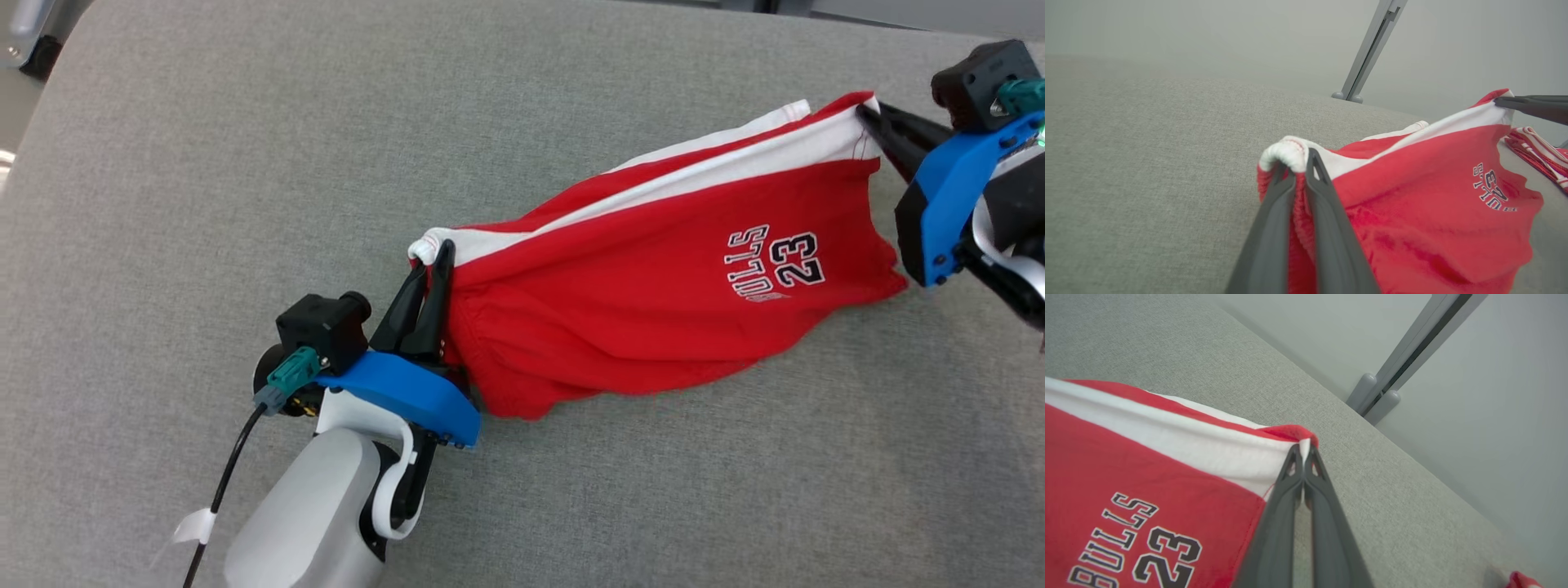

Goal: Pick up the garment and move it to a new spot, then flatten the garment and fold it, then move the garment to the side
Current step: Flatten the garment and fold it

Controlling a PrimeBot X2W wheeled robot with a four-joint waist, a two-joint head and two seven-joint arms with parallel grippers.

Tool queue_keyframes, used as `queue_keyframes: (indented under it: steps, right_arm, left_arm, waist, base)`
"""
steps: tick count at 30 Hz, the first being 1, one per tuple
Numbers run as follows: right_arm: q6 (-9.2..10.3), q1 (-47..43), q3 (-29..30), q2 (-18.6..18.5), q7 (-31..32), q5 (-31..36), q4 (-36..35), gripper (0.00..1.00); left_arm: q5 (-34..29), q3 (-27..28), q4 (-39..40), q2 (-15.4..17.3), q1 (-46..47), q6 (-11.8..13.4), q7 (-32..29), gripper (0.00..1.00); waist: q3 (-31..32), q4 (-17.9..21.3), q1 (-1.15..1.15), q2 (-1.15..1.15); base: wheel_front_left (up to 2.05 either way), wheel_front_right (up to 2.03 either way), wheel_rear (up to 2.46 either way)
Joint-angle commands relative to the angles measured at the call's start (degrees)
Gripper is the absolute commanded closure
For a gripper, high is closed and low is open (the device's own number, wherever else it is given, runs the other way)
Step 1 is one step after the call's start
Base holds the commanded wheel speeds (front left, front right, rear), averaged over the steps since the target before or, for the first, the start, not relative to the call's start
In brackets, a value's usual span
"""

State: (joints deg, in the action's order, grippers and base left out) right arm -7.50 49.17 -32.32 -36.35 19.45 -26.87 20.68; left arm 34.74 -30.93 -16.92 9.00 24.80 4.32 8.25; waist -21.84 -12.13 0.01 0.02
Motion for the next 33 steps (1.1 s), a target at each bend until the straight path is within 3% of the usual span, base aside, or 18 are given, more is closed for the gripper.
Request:
queue_keyframes:
  steps: [1, 6, 7, 8, 17, 29, 33]
  right_arm:
    - [0.01, 2.61, -0.29, 0.49, -1.35, 0.28, 2.74, 1.00]
    - [0.02, 6.27, -2.34, 2.07, -2.54, 0.30, 9.28, 1.00]
    - [0.02, 6.83, -2.86, 2.46, -2.64, 0.05, 10.09, 0.62]
    - [0.01, 7.29, -3.11, 2.86, -2.87, -0.28, 11.08, 0.00]
    - [0.00, 7.10, -4.86, 4.40, -4.92, -4.57, 16.49, 0.00]
    - [0.00, -1.03, -0.40, 7.14, -7.89, -11.96, 20.31, 0.00]
    - [0.00, -2.78, 2.89, 9.24, -10.43, -12.54, 23.62, 0.00]
  left_arm:
    - [0.20, 0.35, -1.31, -0.59, 1.72, 0.48, 0.77, 1.00]
    - [0.15, -0.26, -5.26, -2.39, 4.17, 0.62, 1.34, 0.98]
    - [0.30, -0.31, -5.96, -2.73, 4.56, 0.54, 1.47, 0.71]
    - [0.49, -0.37, -6.57, -3.01, 4.93, 0.45, 1.54, 0.00]
    - [1.81, -0.65, -9.22, -3.92, 4.26, -0.91, 3.21, 0.00]
    - [0.17, 3.12, -5.72, -0.82, -4.46, -1.53, 6.88, 0.00]
    - [-5.36, 5.95, -3.25, -0.75, -6.29, 0.83, 6.94, 0.00]
  waist:
    - [-1.34, -1.62, -0.01, -0.02]
    - [-2.11, -2.97, -0.01, -0.02]
    - [-2.21, -3.09, -0.01, -0.02]
    - [-2.33, -3.16, -0.01, -0.02]
    - [-0.65, -2.37, -0.01, -0.02]
    - [5.54, -0.54, -0.01, -0.02]
    - [6.26, -0.82, -0.01, -0.02]
  base:
    - [0.00, 0.00, 0.00]
    - [0.00, 0.00, 0.00]
    - [0.00, 0.00, 0.00]
    - [0.00, 0.00, 0.00]
    - [0.00, 0.00, 0.00]
    - [0.00, 0.00, 0.00]
    - [0.00, 0.00, 0.00]
